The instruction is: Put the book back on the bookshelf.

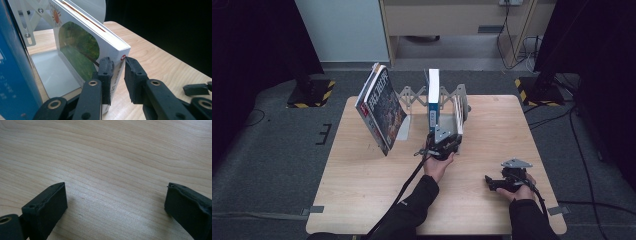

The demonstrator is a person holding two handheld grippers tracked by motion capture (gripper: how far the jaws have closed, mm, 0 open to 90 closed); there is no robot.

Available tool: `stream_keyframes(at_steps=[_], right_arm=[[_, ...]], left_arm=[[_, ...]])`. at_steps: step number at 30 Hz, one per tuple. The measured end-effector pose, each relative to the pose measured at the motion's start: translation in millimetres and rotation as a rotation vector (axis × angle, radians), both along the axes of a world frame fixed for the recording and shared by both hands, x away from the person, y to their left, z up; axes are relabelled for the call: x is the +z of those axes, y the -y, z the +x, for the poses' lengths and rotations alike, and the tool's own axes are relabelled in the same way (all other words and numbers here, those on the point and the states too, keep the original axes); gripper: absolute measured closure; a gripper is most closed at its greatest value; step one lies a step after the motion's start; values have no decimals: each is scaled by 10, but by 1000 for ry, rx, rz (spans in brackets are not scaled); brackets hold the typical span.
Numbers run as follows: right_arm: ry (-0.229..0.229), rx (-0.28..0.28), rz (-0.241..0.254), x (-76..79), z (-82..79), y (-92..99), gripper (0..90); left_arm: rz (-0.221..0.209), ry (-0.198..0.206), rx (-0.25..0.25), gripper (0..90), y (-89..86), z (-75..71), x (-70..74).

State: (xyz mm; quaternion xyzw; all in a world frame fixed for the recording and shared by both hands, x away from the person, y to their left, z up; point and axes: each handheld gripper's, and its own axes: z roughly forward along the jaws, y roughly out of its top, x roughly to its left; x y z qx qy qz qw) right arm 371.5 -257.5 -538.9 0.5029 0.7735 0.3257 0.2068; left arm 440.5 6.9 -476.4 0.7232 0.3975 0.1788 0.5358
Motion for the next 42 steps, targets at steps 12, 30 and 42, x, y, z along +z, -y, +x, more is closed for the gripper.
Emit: stream_keyframes(at_steps=[12,30,42], right_arm=[[1,1,-1,0,1,1,45],[0,0,0,0,0,0,45],[0,0,0,0,0,-1,45]], left_arm=[[14,-24,24,723,46,201,3],[18,-6,-36,590,-542,-214,288],[65,-80,-35,519,-1198,-575,325]])
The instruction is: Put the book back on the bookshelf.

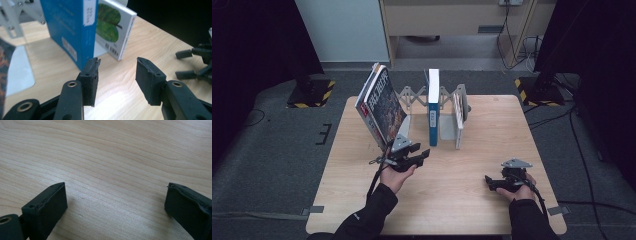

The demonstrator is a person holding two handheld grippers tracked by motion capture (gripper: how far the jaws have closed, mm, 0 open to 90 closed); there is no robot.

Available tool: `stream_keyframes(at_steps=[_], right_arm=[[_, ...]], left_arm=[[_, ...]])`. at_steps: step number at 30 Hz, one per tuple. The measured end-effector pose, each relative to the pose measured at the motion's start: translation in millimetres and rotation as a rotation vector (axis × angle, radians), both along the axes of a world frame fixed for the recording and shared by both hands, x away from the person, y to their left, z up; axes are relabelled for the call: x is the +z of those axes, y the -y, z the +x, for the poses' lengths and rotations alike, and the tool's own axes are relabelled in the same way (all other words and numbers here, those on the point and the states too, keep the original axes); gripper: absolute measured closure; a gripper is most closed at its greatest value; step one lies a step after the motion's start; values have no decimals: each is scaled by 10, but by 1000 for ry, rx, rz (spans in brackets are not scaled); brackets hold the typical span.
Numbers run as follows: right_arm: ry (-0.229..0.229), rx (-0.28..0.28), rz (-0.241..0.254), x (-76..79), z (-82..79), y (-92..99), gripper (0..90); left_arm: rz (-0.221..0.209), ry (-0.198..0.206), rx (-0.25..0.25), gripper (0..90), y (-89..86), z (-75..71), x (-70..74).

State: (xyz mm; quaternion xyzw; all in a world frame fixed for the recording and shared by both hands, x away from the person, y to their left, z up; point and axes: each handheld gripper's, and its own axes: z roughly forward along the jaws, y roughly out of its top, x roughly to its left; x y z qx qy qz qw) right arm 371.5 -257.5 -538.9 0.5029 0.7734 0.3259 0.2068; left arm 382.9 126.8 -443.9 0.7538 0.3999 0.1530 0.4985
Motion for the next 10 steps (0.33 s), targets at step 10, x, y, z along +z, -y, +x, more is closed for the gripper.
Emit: stream_keyframes(at_steps=[10], right_arm=[[-4,-15,0,16,-15,-11,104]], left_arm=[[73,-12,10,460,-426,-259,-119]])
